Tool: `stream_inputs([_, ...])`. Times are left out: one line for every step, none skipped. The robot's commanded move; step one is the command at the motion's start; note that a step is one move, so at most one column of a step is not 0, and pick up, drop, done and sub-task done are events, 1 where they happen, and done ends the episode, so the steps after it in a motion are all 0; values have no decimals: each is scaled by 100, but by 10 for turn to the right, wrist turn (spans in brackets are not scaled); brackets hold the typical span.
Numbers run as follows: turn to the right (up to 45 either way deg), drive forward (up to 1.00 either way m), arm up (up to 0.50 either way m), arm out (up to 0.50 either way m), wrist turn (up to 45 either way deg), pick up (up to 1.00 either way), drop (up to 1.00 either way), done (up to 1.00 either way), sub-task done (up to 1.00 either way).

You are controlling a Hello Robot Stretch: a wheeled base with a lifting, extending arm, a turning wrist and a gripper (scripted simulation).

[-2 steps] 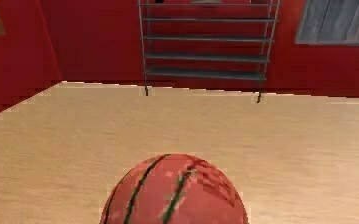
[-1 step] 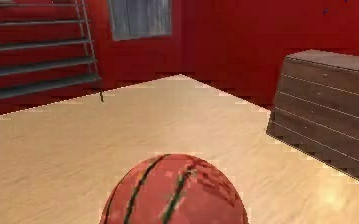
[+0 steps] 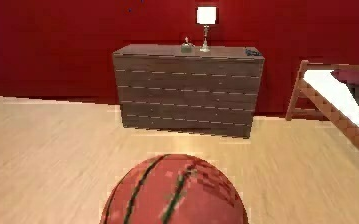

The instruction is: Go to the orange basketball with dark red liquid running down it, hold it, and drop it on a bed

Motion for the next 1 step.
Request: stream_inputs([240,0,0,0,0,0,0,0,0])
